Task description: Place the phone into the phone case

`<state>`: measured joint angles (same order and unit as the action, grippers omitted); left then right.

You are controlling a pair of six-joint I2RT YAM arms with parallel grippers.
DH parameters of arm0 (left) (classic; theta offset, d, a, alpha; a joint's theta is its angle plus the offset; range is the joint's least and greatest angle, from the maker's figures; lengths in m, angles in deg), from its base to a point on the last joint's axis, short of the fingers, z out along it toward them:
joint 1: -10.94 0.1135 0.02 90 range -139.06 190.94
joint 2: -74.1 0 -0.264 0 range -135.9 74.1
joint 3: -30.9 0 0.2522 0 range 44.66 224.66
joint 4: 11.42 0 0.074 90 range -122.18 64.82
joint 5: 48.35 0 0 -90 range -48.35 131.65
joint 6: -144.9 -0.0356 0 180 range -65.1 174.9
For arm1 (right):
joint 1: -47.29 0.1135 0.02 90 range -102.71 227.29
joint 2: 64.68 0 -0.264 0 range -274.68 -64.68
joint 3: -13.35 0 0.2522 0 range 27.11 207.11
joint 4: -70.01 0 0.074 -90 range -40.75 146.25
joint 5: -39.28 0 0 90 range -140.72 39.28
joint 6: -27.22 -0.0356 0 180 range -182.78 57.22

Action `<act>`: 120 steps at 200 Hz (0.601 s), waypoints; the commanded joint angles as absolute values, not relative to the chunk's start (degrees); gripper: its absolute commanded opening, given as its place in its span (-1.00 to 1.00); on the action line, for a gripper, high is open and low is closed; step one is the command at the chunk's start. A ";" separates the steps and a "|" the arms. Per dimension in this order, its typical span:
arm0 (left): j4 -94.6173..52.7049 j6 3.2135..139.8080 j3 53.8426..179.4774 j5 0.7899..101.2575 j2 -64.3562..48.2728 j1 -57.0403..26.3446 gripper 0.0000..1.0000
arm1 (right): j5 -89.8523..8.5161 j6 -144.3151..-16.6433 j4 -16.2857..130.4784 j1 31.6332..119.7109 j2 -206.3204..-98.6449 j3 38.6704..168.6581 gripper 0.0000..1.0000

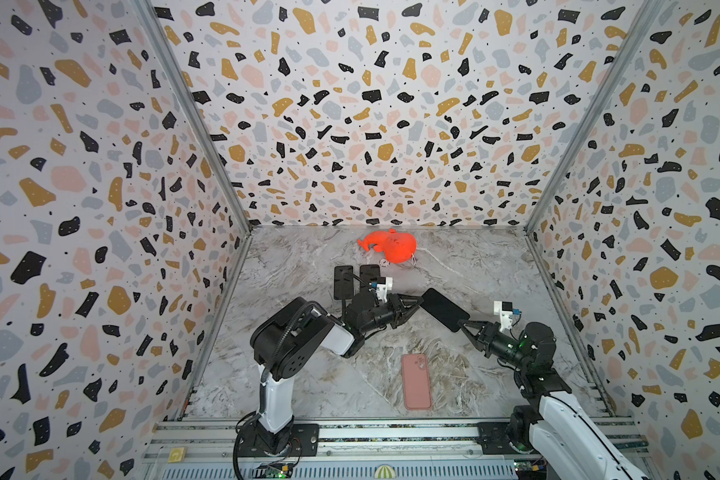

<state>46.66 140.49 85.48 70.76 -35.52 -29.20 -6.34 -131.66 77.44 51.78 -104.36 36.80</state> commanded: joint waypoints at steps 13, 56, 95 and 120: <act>34.46 126.19 84.11 71.95 -28.20 -27.92 -0.04 | -6.23 -126.92 71.96 49.66 -103.93 41.12 -0.99; -17.33 85.44 94.09 61.63 -18.04 -29.91 0.04 | -4.34 -122.01 67.37 47.20 -103.70 41.78 -1.00; -35.38 69.92 100.67 48.69 -17.99 -36.56 0.00 | -3.96 -117.60 64.41 46.20 -105.58 42.24 -1.00; -40.62 65.20 103.44 44.23 -20.25 -40.01 -0.08 | -3.52 -115.81 63.31 45.76 -106.74 42.89 -1.00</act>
<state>-27.81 77.10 101.02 52.13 -18.39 -37.53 -5.68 -119.82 63.38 46.23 -106.42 38.82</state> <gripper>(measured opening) 0.472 0.110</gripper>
